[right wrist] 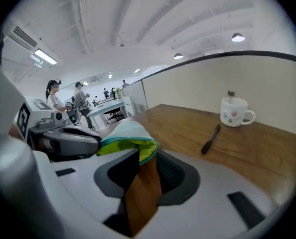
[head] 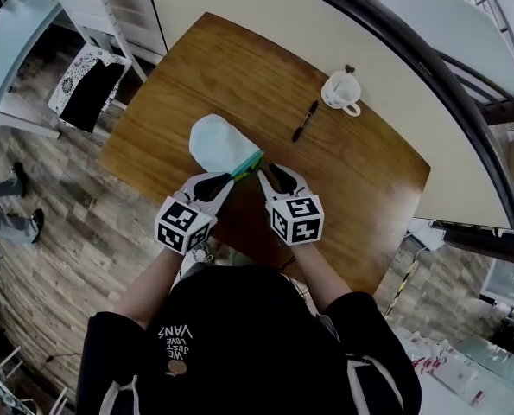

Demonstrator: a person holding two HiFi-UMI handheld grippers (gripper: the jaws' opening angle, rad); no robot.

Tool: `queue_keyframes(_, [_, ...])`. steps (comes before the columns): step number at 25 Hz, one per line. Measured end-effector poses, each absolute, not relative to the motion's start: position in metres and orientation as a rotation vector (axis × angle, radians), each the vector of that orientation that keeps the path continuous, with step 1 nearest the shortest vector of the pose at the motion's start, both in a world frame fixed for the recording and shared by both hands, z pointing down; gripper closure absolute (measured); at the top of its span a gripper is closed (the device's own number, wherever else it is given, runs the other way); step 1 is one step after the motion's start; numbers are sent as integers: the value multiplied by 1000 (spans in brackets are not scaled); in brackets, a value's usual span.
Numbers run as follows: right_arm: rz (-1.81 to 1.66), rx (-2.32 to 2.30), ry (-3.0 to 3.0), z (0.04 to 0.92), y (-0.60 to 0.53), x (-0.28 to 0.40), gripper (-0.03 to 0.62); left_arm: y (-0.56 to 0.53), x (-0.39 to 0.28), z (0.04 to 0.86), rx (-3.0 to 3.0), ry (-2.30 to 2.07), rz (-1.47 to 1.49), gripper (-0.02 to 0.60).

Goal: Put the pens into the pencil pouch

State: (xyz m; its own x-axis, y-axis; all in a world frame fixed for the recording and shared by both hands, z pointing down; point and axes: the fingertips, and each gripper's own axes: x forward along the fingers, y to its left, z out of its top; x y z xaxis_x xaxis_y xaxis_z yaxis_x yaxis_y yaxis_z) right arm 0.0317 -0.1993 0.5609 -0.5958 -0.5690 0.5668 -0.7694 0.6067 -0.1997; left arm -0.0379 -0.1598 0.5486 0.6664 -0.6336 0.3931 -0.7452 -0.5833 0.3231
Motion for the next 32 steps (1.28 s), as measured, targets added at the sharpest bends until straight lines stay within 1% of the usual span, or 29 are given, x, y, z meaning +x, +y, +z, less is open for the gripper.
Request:
queue_keyframes(6, [688,1383,-2174,585,-237,95,500,-170,-46,552,2375,-1106,321,535])
queue_keyframes(11, [707,1502,-2071,605,-270,120,500,-172,-48,559,2348,-1103,345,535])
queue_keyframes(17, [738,1619,-2023,620,-303,123,488,-171,-50,566,2332,-1098,379,535])
queue_keyframes(26, [700,1610,-1868,639,-325,122,487,-166,-53,568,2319,-1103,391,535])
queue_keyframes(32, [695,1567,-1861,639,-314,125,520,-163,-57,568,2319,-1105,386,535])
